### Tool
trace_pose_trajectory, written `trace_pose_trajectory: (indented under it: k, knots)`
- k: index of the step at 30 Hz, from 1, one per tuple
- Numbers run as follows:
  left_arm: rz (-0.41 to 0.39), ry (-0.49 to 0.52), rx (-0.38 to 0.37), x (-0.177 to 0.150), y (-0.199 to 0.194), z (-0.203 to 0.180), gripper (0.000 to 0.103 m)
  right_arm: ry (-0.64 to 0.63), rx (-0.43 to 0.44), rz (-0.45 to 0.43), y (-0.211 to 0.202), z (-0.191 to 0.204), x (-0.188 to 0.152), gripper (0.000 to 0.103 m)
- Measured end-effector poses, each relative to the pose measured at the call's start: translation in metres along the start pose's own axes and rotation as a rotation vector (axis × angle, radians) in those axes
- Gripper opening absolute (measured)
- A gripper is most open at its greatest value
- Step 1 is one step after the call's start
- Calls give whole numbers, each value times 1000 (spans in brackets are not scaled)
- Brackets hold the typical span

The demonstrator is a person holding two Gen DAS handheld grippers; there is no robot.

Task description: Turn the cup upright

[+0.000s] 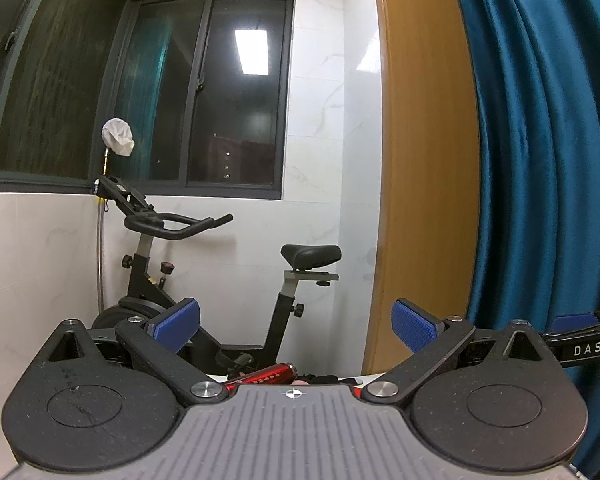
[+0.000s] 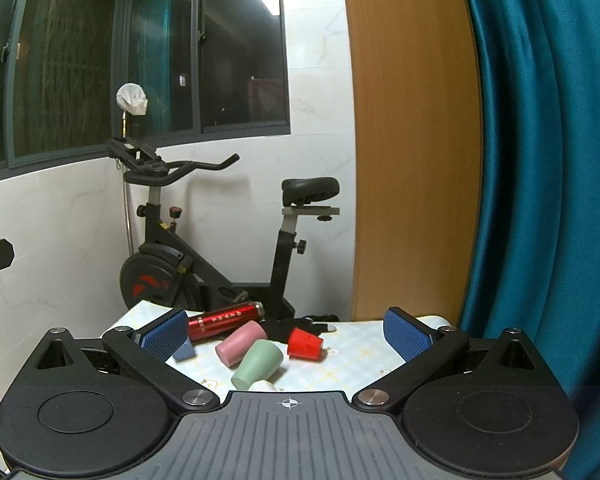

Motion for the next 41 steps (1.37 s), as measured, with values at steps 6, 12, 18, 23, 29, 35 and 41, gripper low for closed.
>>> trace_pose_trajectory:
  k: [6,12,18,23,29,35,41]
  knots:
    - [4,6,6,-2,-2,-1,103,0,0,0,0,0,0,103]
    - [4,4,5,-1,-3,-2,103,1,-1,0,0,0,0,103]
    - [1,6,7,-1,-3,-2,103,0,0,1,0,0,-1,103]
    - [3,4,7,-1,-3,-1,103,3,-2,5,-1,1,-4,103]
    - [2,4,7,-1,-3,-1,103,3,-2,5,0,1,-4,103]
    - [3,5,8,-2,-3,-1,103,2,-3,12,-1,3,-11,103]
    - [1,9,7,-4,-2,0,103,7,-3,22,2,2,-15,103]
Point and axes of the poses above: each gripper's, at about its wrist camera, not at the fingertips, and y roughly the way its jaws point, z to its left, x to its top, the point moved 10 cm from there along y, roughly the way its jaws point, and after that the axes turned 3 degrees about -z, right-handed, at the moved point
